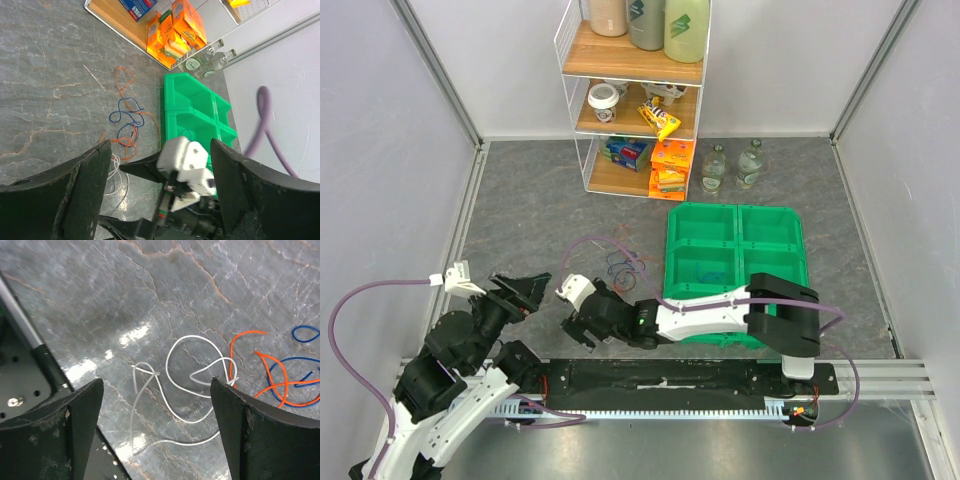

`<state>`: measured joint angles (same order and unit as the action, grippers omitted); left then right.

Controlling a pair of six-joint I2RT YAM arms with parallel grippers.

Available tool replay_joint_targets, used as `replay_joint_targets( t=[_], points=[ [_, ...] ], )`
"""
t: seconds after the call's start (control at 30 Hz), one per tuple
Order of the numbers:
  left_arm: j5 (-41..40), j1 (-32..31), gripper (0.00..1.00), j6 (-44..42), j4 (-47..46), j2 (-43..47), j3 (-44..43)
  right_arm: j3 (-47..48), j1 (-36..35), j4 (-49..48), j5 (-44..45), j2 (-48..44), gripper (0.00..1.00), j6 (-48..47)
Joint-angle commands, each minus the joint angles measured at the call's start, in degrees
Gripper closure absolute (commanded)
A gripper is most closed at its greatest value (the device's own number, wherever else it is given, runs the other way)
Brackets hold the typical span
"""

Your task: Untangle the cables

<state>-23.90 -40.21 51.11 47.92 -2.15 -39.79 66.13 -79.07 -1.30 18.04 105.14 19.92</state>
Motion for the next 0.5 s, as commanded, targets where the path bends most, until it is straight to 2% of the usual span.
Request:
replay_joint_targets(
  t=[0.0,0.13,0.27,0.47],
  points=[
    [-0.9,0.2,0.14,-2.5,-1.0,-1.3,-1.3,2.8,1.9,0.7,2.3,3.3,0.05,-0.1],
    [0.1,0.3,0.14,-1.7,-1.0,-0.6,-0.6,2.4,3.6,0.1,2.1,5.2,0.07,-0.6],
    [0.1,0.3,0.14,-1.2,-1.1,-0.2,-0.2,3.8,4.1,1.1,1.0,8.2,0.16,-0.5],
    [-0.1,0.2,0.14,-1.8,-1.5,-1.7,-1.2,1.9,4.5,-0.2,0.0,9.1,0.19,1.0]
  ],
)
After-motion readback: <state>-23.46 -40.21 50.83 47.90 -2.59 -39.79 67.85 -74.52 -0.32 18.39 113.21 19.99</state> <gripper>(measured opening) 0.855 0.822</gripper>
